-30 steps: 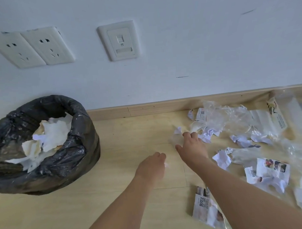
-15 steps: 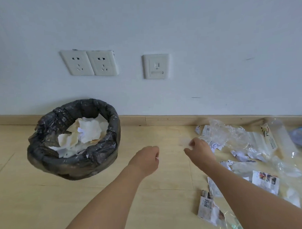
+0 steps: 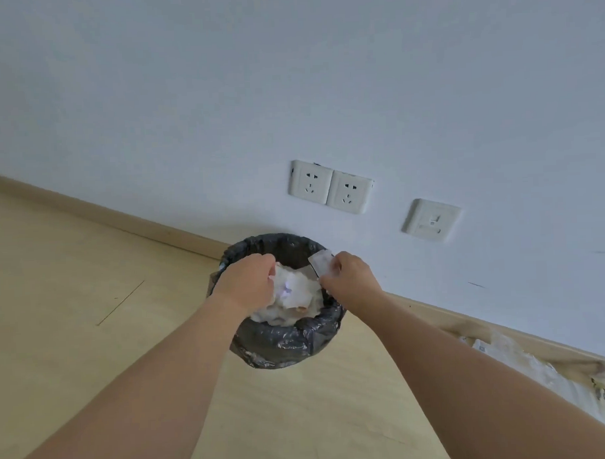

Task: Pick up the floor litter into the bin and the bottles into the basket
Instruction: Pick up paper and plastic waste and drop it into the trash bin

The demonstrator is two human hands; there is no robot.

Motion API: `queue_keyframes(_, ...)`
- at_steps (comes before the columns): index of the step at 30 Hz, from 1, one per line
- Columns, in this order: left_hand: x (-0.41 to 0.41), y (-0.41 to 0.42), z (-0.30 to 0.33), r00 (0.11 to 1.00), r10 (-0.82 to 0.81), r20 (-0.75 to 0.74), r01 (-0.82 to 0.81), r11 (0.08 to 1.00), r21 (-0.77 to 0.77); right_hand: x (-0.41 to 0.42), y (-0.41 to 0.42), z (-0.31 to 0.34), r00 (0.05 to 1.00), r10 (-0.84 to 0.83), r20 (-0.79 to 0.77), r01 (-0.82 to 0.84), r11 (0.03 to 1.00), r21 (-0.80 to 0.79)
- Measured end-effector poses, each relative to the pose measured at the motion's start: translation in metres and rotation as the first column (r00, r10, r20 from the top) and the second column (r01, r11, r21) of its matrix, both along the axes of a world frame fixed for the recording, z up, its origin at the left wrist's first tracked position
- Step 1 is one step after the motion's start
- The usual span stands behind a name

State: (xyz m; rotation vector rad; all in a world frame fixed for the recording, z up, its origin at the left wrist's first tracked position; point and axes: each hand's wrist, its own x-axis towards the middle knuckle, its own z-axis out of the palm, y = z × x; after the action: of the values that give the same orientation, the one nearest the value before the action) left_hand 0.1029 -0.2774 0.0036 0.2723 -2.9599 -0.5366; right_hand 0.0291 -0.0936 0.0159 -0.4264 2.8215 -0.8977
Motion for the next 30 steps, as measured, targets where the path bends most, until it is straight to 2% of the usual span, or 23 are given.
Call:
queue_keyframes(3, 0.008, -0.013, -0.009, 0.992, -0.042, 0.122, 0.063, 0.983, -0.173, 0.003, -0.034, -0.019, 0.997, 0.040, 0.066, -0.050, 0.986, 0.160)
queue_keyframes(4, 0.009, -0.016, -0.013, 0.981, -0.051, 0.185, 0.099, 0.960, -0.261, 0.005, -0.041, -0.027, 0.997, 0.042, 0.069, -0.057, 0.970, 0.234)
queue_keyframes(6, 0.008, -0.021, -0.023, 0.972, -0.052, 0.228, 0.126, 0.937, -0.325, 0.009, -0.050, -0.037, 0.999, 0.024, 0.023, -0.030, 0.949, 0.313)
queue_keyframes(9, 0.001, -0.020, -0.027, 0.990, -0.035, 0.138, 0.080, 0.937, -0.339, 0.009, -0.045, -0.035, 0.997, 0.034, -0.073, -0.012, 0.959, 0.284)
queue_keyframes(13, -0.011, 0.005, -0.022, 0.998, -0.051, 0.023, 0.056, 0.939, -0.339, -0.001, 0.003, -0.018, 0.994, 0.015, -0.106, 0.007, 0.978, 0.207)
queue_keyframes(17, -0.026, 0.058, -0.015, 0.977, -0.163, -0.137, 0.106, 0.932, -0.347, -0.004, 0.085, -0.010, 0.989, -0.045, -0.142, 0.067, 0.986, 0.152)
queue_keyframes(22, -0.044, 0.168, -0.025, 0.929, -0.274, -0.248, 0.206, 0.941, -0.267, 0.006, 0.227, -0.030, 0.975, -0.217, -0.046, 0.222, 0.945, 0.240)
queue_keyframes(26, -0.056, 0.257, -0.051, 0.910, -0.411, -0.049, 0.392, 0.893, -0.220, 0.010, 0.325, -0.064, 0.926, -0.373, 0.062, 0.341, 0.895, 0.289)
queue_keyframes(30, -0.078, 0.317, -0.087, 0.860, -0.450, 0.239, 0.484, 0.868, -0.107, 0.008, 0.378, -0.118, 0.894, -0.415, 0.167, 0.357, 0.887, 0.293)
